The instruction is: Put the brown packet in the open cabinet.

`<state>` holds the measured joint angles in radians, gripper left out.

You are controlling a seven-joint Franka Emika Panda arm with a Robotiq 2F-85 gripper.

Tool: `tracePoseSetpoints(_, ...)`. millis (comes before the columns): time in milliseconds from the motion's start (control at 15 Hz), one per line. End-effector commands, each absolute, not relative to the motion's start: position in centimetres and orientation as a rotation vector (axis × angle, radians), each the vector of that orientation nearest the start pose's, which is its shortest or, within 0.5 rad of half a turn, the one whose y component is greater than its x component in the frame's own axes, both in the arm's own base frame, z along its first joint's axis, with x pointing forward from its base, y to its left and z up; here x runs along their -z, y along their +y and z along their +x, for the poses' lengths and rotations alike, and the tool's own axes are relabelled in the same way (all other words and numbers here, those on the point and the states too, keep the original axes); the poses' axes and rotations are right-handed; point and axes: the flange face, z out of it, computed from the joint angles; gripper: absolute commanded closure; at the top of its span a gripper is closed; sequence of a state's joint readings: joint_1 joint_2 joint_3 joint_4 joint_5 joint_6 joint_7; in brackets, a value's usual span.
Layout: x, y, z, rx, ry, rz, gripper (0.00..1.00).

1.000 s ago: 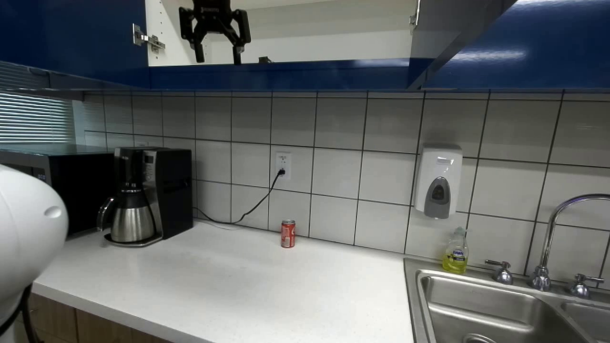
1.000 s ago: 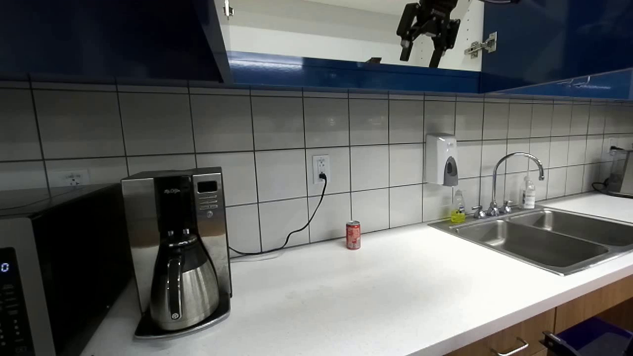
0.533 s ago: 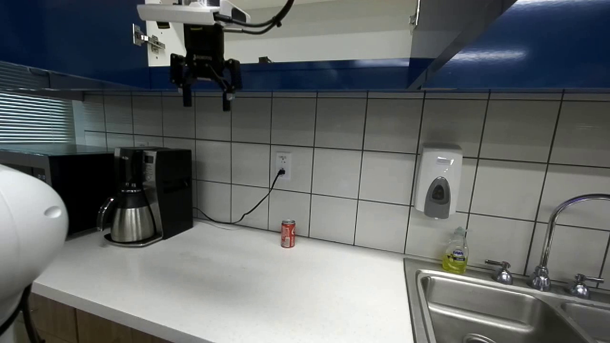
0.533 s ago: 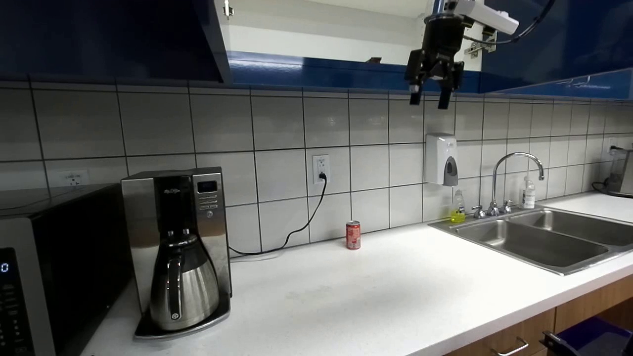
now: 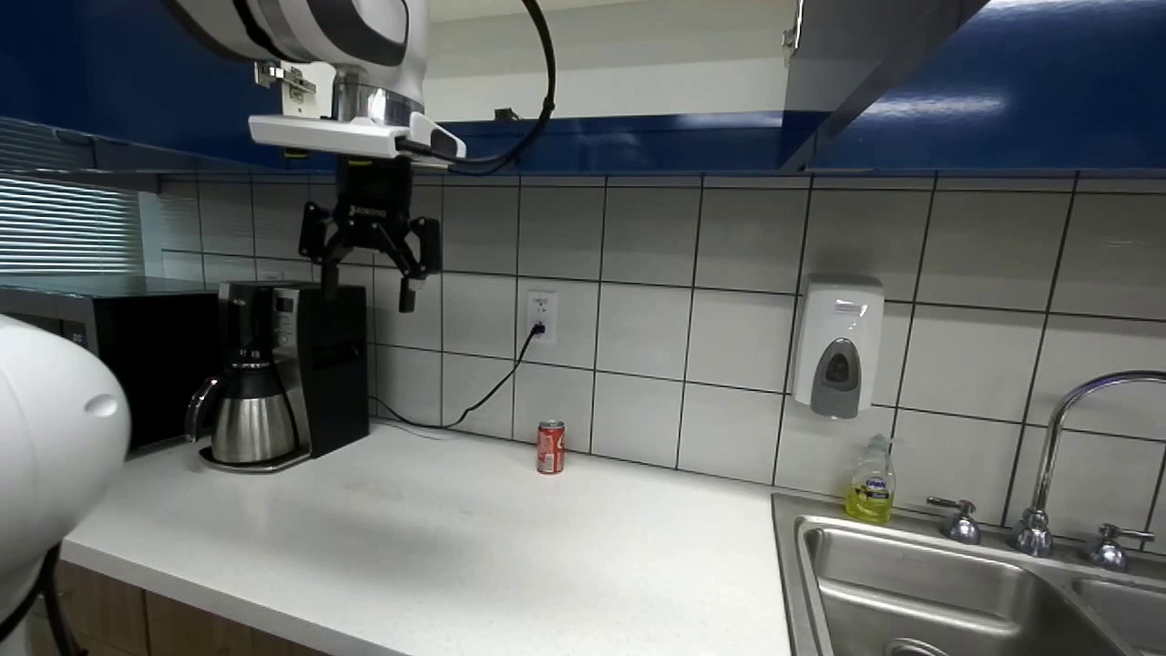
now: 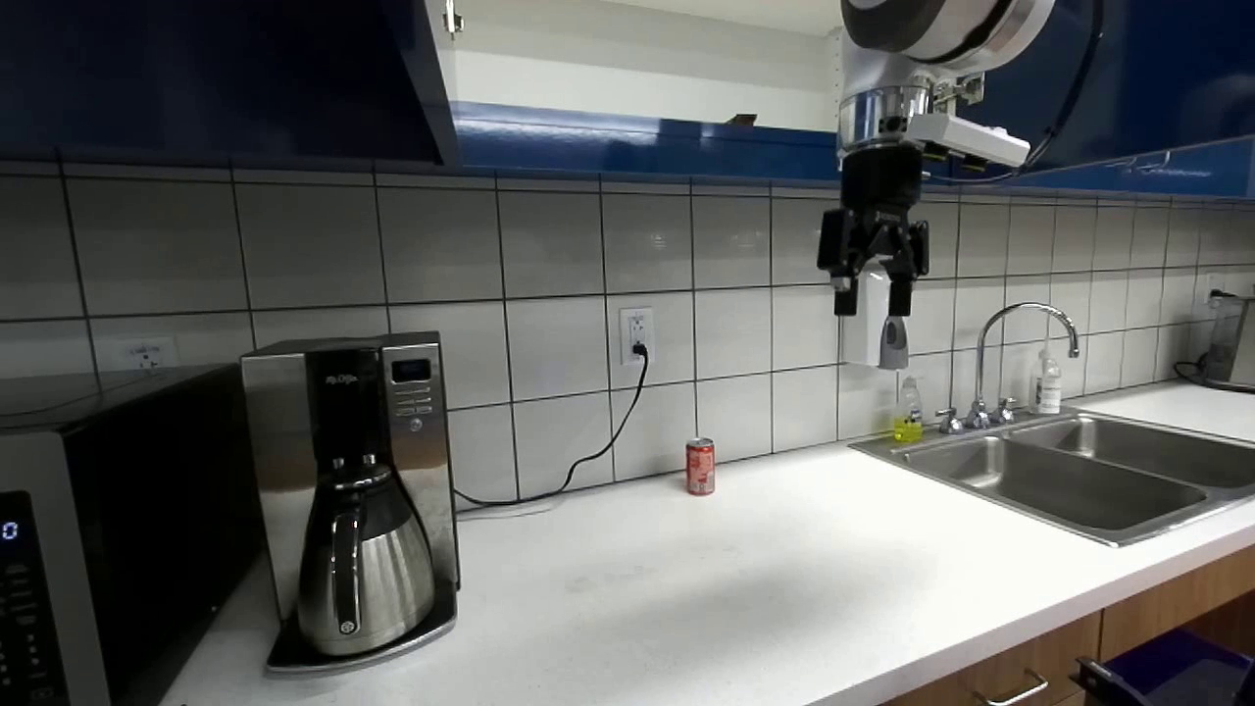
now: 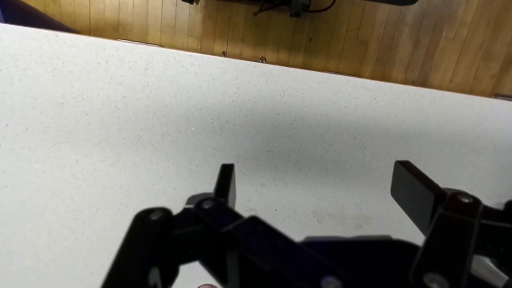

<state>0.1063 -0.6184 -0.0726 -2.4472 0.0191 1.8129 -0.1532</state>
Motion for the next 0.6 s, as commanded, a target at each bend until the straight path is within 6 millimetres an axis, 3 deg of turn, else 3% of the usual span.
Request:
tracePoseSetpoints(0,-48.7,1.4,35.6,-0.056,-0.328,-3.087,0.00)
tracePoseSetpoints(200,-47.1,1.6,35.3,-0.096,-0.344,-3.094,0.00)
tracePoseSetpoints(267,-47.9,1.6,35.6,-0.103,-0.317,-3.071,0.00)
tracePoseSetpoints(533,-47.6,1.6,35.6,-0.113,-0.317,-3.070,0.00)
